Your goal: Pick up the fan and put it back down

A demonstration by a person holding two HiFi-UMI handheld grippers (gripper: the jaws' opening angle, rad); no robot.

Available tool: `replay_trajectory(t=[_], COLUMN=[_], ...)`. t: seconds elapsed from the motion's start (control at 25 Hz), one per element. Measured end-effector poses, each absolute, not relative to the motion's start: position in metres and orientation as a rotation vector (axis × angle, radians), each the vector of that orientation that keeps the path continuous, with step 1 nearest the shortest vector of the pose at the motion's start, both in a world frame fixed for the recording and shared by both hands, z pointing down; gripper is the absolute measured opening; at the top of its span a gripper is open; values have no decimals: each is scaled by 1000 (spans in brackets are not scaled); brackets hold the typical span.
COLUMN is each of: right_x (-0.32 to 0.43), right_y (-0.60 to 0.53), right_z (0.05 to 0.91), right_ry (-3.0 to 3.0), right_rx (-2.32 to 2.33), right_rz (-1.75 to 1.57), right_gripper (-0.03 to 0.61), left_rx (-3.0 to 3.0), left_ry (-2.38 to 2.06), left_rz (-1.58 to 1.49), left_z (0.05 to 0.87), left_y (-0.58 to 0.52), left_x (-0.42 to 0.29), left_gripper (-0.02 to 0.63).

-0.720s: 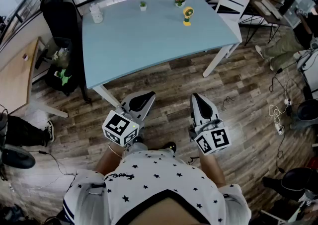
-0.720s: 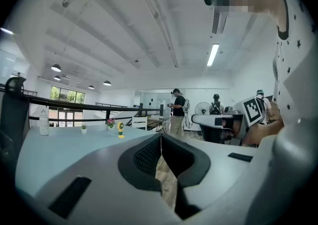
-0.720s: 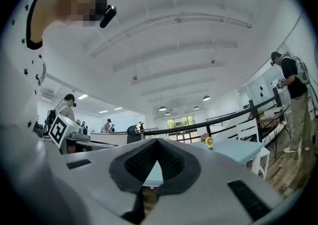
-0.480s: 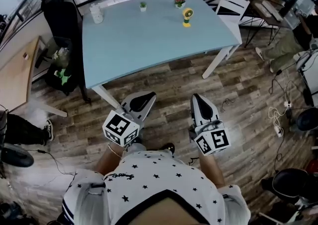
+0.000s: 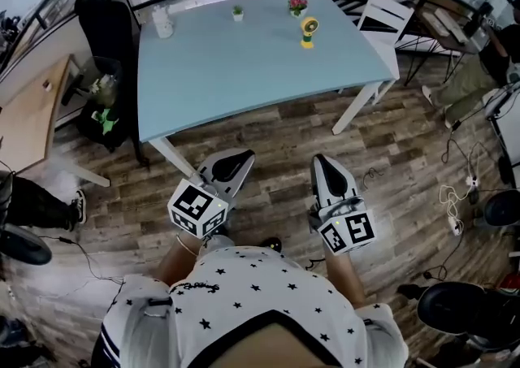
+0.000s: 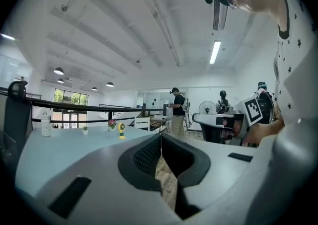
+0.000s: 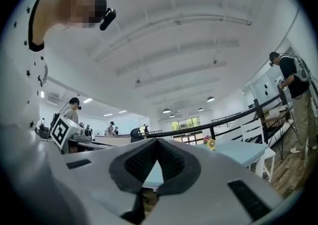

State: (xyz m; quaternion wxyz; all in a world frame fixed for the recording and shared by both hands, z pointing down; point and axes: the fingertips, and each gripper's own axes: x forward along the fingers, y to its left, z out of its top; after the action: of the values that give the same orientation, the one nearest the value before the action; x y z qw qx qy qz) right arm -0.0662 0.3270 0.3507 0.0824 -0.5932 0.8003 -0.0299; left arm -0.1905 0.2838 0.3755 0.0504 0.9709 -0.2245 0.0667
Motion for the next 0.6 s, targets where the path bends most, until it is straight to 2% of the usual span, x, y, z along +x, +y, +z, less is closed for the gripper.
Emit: replay_trajectory(t=[0.6], right_x=[-21], right_y=[354], right_z=[356], right_ry=[2406], right_rx=[-1720], right_rz=[-111], right_gripper=[11], left_rx=[2945], left_ry=[-734], left_rz=[211], left_z=[379], left_y=[310], left_x=[-147], left_gripper=[29])
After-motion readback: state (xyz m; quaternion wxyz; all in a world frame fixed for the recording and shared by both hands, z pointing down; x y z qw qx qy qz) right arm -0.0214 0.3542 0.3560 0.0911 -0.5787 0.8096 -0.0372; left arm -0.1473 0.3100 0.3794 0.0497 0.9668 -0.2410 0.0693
